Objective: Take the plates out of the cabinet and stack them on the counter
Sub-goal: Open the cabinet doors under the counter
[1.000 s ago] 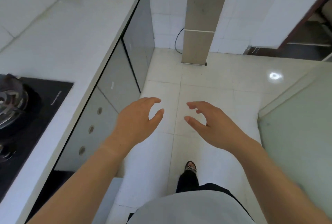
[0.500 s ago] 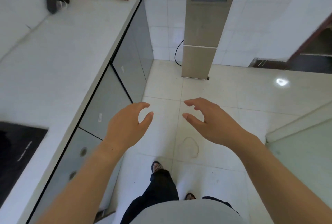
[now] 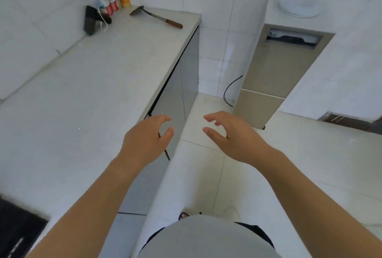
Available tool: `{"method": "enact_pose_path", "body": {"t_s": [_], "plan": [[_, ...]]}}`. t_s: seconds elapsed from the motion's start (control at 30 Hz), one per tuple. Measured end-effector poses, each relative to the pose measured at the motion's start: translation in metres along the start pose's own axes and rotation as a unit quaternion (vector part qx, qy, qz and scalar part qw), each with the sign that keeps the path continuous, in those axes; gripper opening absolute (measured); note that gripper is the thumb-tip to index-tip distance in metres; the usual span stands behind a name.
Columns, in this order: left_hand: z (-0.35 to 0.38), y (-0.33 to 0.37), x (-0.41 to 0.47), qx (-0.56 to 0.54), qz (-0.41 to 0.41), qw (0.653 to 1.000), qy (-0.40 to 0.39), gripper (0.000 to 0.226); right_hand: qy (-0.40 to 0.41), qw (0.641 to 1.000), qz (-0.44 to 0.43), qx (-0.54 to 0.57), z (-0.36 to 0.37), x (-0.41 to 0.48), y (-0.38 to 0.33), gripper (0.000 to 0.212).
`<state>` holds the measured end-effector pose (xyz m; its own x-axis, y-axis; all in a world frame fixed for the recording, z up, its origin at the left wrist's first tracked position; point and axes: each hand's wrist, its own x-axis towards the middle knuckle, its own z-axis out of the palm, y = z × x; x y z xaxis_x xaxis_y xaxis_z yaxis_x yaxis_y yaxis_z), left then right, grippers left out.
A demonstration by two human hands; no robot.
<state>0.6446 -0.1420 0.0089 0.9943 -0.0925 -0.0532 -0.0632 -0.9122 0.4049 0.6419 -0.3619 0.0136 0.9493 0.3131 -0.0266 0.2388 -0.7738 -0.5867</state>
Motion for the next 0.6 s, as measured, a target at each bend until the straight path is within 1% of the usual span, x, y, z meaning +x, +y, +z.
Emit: {"method": "enact_pose_path", "body": {"t_s": [0.17,0.33,0.47,0.6], "plan": [[-0.007,-0.017,0.044,-0.013,-0.041,0.999,0.009,0.039,-0.032,0.999,-0.012,0.0,-0.002,0.057,0.012,0.043],[0.0,-0.021,0.075,-0.01,-0.109,0.994,0.015,0.039,-0.081,0.995,-0.054,0.001,-0.008,0.118,0.034,0.042],[0.01,-0.019,0.1,-0.002,-0.183,0.982,0.044,0.038,-0.142,0.983,-0.114,0.002,-0.012,0.176,0.051,0.04],[0.028,-0.006,0.129,-0.009,-0.283,0.957,0.069,0.038,-0.212,0.957,-0.195,0.016,-0.019,0.233,0.071,0.038]]}}
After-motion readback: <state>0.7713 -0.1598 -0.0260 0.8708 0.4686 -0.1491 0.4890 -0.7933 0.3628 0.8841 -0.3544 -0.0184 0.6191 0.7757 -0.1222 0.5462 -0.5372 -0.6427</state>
